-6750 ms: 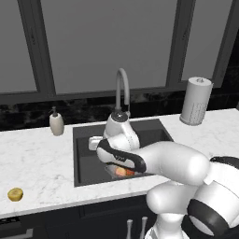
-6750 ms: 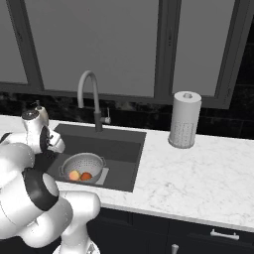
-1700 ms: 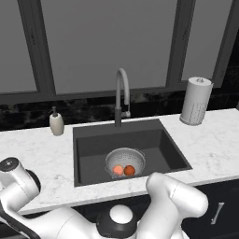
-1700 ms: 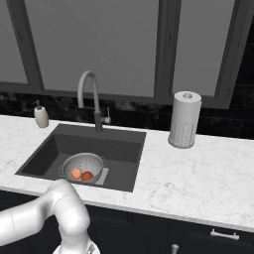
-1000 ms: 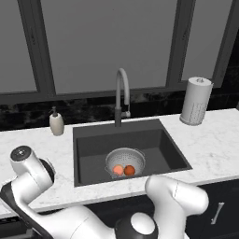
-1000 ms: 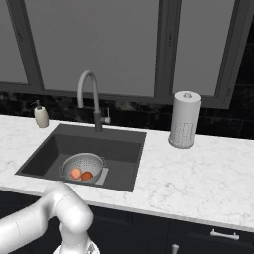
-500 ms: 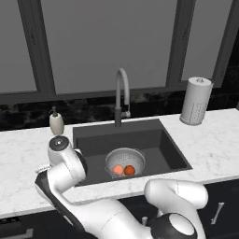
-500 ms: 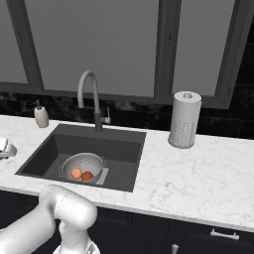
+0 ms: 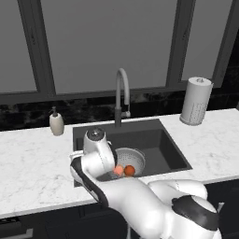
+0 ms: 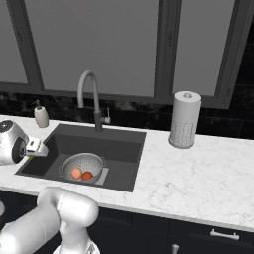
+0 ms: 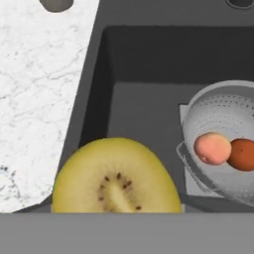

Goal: Put the colander in the sink, put the orange, peach, kiwi in the colander, and turn on the sink faucet and pour water over the colander.

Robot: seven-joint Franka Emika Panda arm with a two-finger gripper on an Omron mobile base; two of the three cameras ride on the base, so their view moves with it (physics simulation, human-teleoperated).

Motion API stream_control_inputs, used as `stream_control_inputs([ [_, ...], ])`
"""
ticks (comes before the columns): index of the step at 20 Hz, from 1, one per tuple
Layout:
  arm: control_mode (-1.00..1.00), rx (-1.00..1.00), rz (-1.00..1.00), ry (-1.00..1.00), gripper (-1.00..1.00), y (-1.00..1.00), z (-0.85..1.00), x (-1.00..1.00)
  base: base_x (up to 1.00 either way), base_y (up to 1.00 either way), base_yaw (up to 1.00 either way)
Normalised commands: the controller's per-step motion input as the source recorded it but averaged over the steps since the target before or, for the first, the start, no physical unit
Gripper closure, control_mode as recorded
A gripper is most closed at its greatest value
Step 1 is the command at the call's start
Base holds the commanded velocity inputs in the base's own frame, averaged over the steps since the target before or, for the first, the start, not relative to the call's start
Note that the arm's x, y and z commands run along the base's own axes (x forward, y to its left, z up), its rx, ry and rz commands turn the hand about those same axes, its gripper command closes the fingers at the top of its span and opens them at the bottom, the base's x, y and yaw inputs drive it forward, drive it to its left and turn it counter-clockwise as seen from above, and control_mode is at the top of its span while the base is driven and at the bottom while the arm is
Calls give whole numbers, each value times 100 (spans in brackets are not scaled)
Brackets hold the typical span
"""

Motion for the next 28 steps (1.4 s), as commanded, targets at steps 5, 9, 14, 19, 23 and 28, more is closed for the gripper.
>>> stream_control_inputs([
  [5, -100, 1, -14, 5, 100, -99, -13, 55, 0, 0, 0],
  [9, -100, 1, -9, 5, 100, -72, -35, 33, 0, 0, 0],
  [14, -100, 0, -7, 1, 100, -47, -51, 15, 0, 0, 0],
  [19, -100, 0, -6, 0, 100, -34, -46, 15, 0, 0, 0],
  [23, -100, 0, -5, 0, 100, -32, -30, 16, 0, 0, 0],
  [28, -100, 0, -6, 1, 100, -25, -16, 29, 0, 0, 0],
])
